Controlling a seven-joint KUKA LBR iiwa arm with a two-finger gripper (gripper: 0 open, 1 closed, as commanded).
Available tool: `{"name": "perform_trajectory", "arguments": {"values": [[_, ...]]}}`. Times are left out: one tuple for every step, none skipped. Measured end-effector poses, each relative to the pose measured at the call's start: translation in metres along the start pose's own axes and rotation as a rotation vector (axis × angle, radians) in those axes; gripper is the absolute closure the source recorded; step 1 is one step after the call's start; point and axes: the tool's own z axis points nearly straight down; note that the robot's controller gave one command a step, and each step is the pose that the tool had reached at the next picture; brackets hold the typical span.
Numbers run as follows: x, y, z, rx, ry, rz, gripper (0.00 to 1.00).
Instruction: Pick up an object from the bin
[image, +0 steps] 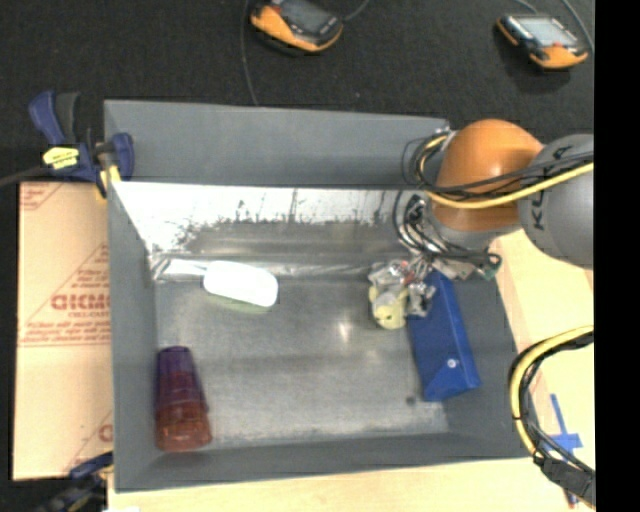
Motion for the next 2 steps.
{"name": "perform_trajectory", "arguments": {"values": [[-0.001, -0.002, -0.019, 0.006, -0.005, 0.002, 1.0], [-0.001, -0.001, -0.059, 0.003, -0.003, 0.005, 1.0]]}}
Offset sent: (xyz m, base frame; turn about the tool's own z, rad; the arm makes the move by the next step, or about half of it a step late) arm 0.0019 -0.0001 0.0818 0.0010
